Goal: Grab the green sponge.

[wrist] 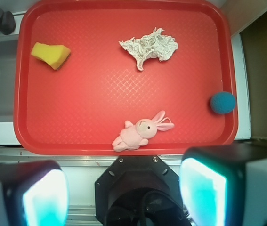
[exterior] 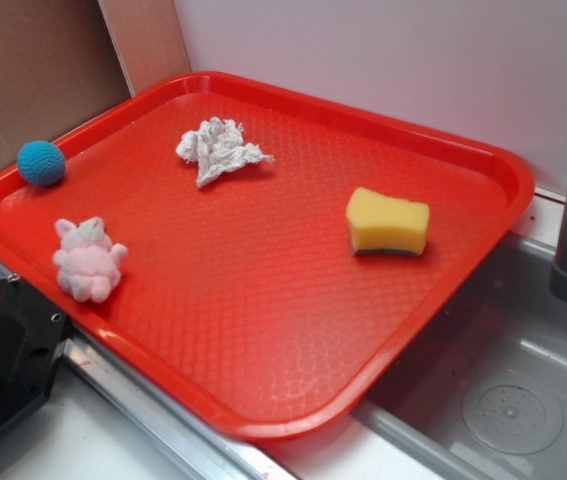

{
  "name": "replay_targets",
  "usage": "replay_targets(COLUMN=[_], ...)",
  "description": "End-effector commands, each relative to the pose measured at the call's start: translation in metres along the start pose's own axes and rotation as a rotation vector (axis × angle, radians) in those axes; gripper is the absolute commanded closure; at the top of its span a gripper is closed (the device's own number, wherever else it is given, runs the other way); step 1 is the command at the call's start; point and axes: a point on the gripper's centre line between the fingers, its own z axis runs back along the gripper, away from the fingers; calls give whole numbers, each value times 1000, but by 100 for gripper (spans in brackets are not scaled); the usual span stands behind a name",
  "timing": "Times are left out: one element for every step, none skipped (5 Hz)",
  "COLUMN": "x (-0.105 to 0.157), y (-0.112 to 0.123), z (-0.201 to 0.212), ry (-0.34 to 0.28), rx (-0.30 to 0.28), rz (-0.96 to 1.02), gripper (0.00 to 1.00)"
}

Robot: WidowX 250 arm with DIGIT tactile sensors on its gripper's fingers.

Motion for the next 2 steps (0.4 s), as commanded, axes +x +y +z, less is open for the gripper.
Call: replay_targets(x=[0,8], y=[0,0], z=[0,-1], ry=[0,-25], rx=[0,-10], rz=[0,-44], gripper=[0,0])
